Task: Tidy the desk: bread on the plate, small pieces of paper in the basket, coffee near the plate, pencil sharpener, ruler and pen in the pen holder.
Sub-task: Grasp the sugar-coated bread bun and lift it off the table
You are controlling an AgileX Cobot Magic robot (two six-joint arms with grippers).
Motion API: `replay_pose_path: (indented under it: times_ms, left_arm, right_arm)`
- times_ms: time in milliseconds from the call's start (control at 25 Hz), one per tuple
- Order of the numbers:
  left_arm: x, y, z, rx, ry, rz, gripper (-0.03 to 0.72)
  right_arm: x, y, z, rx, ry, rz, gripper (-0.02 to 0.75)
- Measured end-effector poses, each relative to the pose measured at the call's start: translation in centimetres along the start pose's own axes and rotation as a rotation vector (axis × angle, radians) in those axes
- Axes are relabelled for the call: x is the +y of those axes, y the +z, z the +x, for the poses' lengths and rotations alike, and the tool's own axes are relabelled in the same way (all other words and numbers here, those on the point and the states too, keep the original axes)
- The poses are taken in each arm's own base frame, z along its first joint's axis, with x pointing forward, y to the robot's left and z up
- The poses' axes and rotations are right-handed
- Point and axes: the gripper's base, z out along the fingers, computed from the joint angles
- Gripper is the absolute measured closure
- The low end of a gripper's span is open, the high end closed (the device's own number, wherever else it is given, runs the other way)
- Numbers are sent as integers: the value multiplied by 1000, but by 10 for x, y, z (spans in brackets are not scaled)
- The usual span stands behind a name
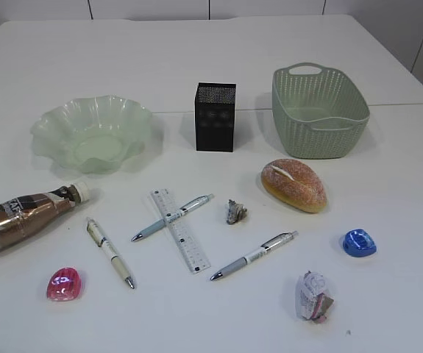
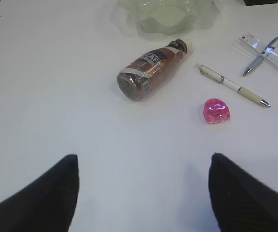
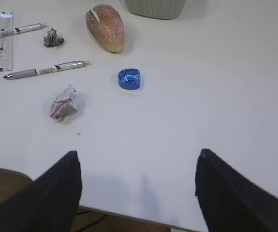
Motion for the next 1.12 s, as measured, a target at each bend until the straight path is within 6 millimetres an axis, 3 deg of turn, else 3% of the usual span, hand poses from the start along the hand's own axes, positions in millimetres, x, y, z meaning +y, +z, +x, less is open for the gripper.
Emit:
replay_pose_path:
  times_ms: [1120]
  left_arm:
    - [0, 0, 0, 0, 0, 0, 95]
  right_arm:
    - [0, 0, 0, -2, 0, 0, 169]
